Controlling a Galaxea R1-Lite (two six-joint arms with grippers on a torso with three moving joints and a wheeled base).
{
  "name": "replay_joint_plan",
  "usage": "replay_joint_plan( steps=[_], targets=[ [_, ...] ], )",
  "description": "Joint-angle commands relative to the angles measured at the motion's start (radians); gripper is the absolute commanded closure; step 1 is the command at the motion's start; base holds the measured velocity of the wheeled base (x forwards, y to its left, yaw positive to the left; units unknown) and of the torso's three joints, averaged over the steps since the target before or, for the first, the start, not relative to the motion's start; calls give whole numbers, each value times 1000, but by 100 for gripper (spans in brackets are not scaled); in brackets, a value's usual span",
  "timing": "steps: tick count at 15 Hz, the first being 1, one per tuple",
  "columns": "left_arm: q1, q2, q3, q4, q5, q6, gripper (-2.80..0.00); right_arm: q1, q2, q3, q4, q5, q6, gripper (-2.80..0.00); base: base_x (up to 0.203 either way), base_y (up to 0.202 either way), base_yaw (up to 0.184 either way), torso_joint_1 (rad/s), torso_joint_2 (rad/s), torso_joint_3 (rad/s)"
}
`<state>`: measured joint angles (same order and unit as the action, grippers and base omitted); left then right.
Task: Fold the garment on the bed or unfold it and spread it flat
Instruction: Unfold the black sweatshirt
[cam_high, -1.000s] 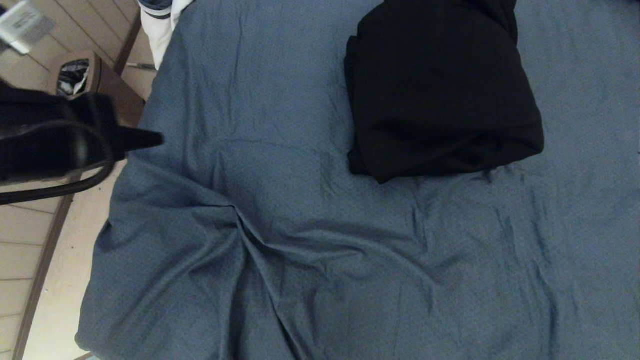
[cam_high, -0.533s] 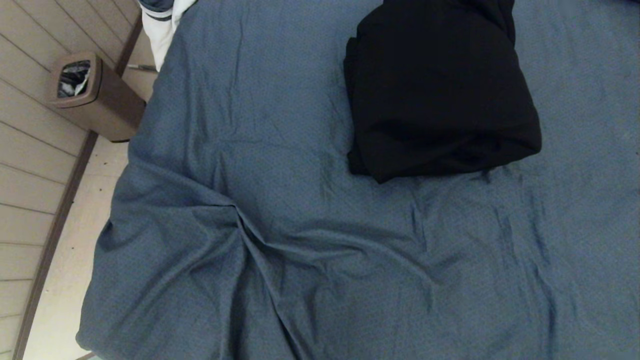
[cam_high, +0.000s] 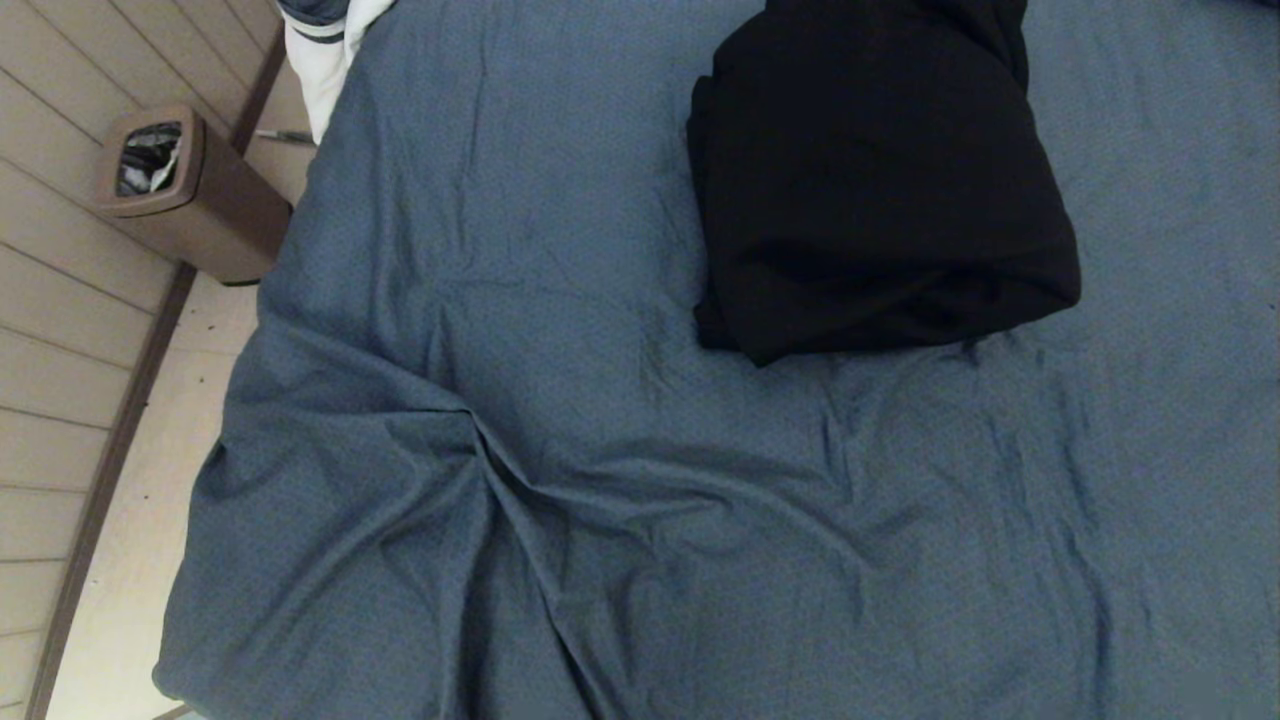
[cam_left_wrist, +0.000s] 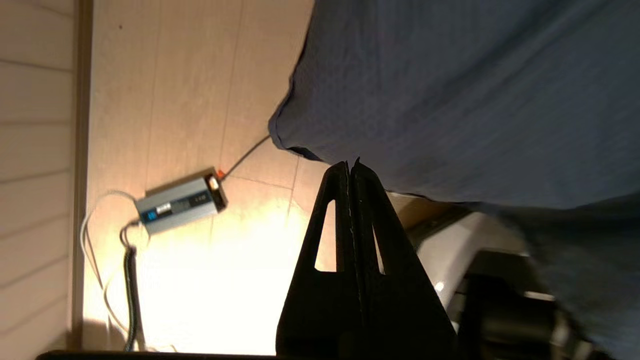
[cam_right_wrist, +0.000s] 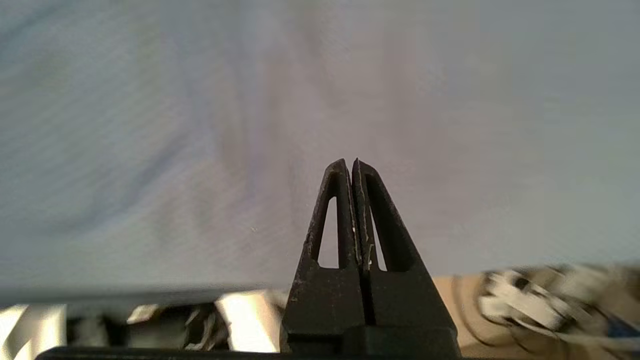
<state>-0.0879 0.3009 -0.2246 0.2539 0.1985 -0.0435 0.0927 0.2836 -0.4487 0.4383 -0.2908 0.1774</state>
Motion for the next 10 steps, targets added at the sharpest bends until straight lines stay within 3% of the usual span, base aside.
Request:
replay_joint_plan(
  steps=[1,4,6,10],
  targets=[
    [0,-23,174,-276,-26,27,0,0,-3,-3,16,-36,1,0,0,0,0,0,0,0],
    [0,-24,210,-319,-174,22,0,-122,-33,-41,129,-20,-68,0,0,0,0,0,0,0],
    [0,-23,225,-297,-191,7,0,-121,-54,-45,168,-25,-76,0,0,0,0,0,0,0],
    [0,-25,225,-297,-194,28,0,-107,-121,138,-77,-21,-105,0,0,0,0,0,0,0]
  ],
)
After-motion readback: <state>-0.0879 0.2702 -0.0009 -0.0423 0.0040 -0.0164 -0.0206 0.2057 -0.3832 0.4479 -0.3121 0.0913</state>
